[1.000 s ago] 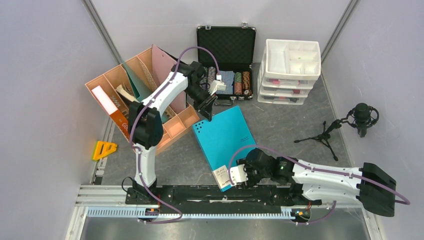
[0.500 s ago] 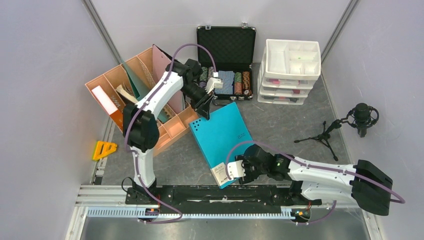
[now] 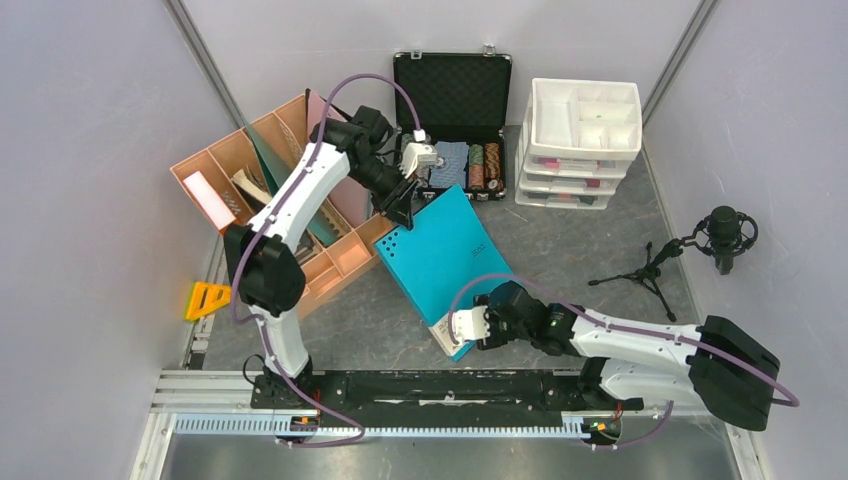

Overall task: Organize the desk
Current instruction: Pick up the folder from the center of the board.

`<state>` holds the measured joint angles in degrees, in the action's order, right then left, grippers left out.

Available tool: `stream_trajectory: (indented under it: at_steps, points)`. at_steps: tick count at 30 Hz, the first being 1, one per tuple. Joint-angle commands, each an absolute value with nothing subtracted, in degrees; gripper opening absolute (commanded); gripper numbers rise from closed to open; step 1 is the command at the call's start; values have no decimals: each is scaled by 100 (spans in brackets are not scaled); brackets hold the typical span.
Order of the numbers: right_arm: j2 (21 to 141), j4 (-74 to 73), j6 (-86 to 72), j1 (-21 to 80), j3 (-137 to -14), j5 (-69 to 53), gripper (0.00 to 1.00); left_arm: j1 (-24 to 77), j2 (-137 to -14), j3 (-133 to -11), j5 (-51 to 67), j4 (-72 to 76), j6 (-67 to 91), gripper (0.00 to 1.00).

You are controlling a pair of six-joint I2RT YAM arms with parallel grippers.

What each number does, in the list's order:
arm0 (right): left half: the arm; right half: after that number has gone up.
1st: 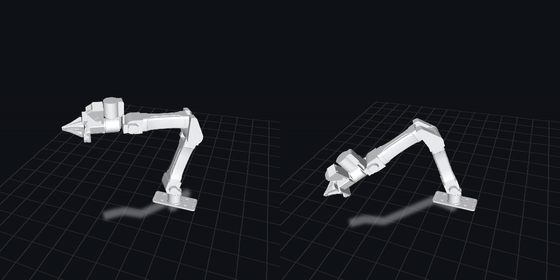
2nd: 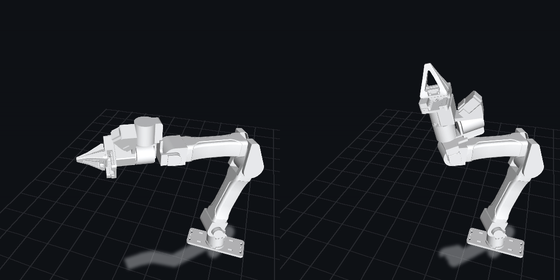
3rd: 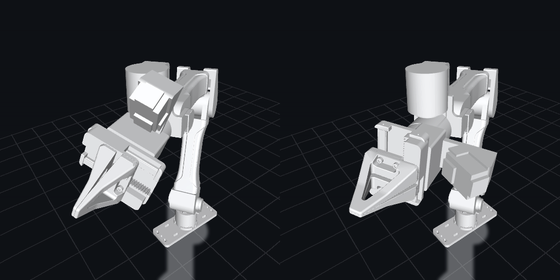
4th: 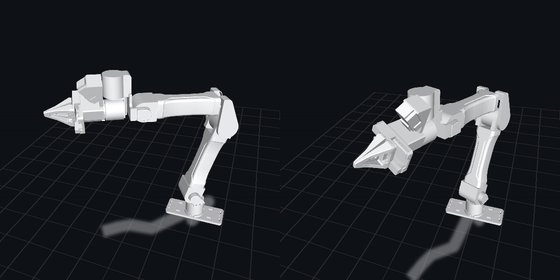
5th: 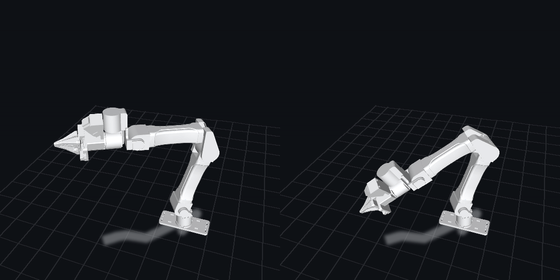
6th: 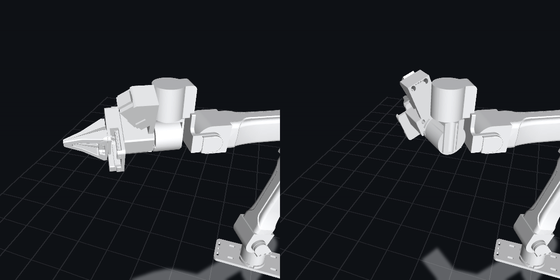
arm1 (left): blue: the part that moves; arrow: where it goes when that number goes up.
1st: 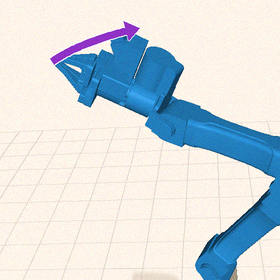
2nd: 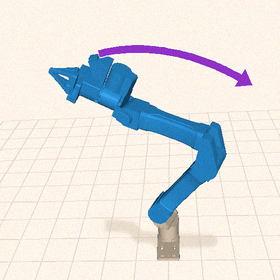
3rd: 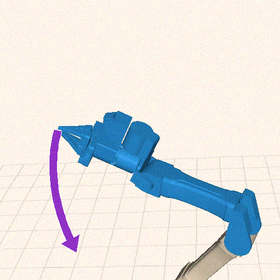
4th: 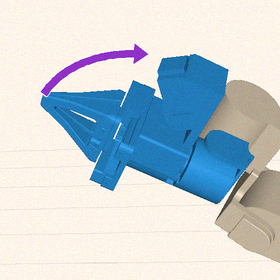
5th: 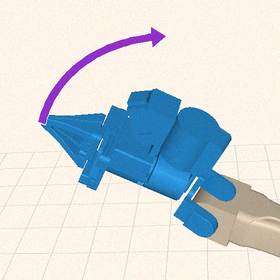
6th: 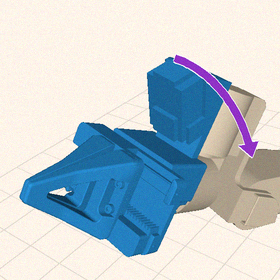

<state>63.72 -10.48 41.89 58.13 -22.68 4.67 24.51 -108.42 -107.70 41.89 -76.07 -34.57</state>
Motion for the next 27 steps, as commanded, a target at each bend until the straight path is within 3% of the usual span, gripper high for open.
stream_trajectory:
  at_steps: [1,10,18,27]
  points:
    - [6968,-283,4500,5518,-1865,1835,67,2988,-11000,-10384,5422,-9427,-2761,22]
    - [7077,-219,4520,5516,-1810,1940,67,2988,-11140,-10481,5638,-9429,-2551,15]
    - [7024,-473,4312,5515,-1964,1694,67,2877,-11244,-10501,5474,-8738,-1912,26]
    - [7128,-535,4084,5515,-2130,1677,66,2457,-11129,-10025,5879,-7463,-1067,31]
